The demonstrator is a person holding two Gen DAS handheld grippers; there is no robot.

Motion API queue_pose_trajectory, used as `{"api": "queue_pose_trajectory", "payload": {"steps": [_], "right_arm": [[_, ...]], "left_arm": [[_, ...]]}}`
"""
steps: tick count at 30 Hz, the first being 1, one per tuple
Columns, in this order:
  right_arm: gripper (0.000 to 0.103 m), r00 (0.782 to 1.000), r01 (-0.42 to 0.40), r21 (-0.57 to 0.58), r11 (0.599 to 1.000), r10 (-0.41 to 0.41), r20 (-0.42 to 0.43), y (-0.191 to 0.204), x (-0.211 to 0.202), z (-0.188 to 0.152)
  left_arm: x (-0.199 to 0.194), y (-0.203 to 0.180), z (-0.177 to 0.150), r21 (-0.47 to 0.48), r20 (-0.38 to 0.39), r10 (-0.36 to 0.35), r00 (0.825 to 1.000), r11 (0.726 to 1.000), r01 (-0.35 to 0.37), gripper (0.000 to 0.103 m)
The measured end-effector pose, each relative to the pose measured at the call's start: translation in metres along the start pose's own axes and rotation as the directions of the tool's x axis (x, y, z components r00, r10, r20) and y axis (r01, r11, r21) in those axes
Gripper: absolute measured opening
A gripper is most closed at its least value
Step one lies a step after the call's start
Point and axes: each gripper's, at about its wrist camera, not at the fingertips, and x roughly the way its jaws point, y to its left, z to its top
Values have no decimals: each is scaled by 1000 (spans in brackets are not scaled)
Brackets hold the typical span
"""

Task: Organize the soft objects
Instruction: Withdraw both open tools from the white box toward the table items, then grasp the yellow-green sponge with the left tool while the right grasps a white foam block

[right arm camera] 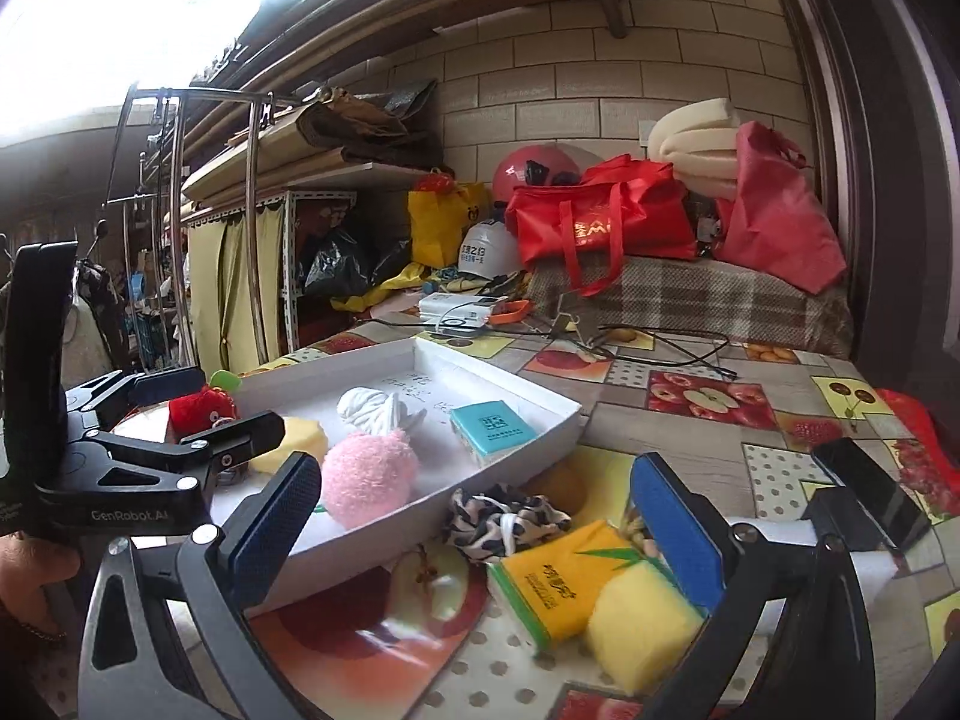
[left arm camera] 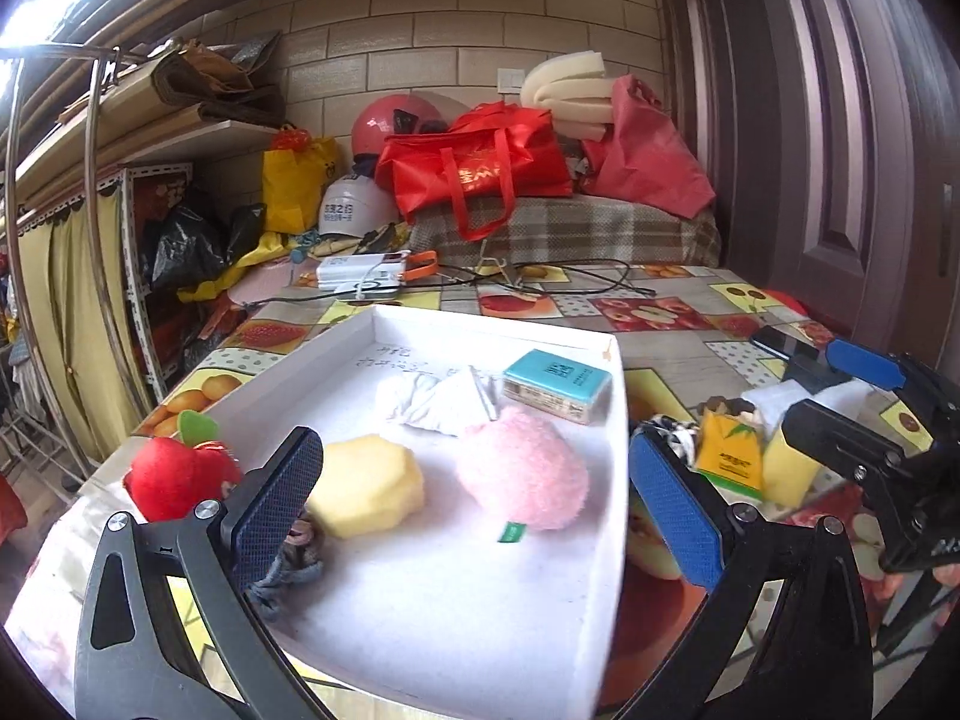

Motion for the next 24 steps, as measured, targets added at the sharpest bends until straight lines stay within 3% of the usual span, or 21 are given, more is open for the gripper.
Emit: {"api": "queue_pose_trajectory", "payload": {"steps": [3, 7, 12, 17, 24], "right_arm": [[103, 994, 107, 33, 994, -107, -10, -40, -18, -6], [103, 972, 227, 138, 964, -215, -97, -100, -30, -14], [103, 955, 234, 270, 934, -169, -245, -140, -19, -26], [103, 928, 248, 242, 938, -158, -336, -137, -2, -33], [103, 906, 246, 215, 945, -145, -397, -135, 22, -34]], "left_arm": [[-1, -33, -1, 57, -28, -91, 995, 994, 92, 103], [7, -74, -1, 103, -107, -189, 976, 974, 200, 103], [38, -121, 3, 157, -219, -244, 945, 947, 281, 103], [54, -154, 6, 224, -258, -248, 934, 925, 307, 103], [71, -160, 9, 203, -297, -249, 922, 927, 316, 103]]}}
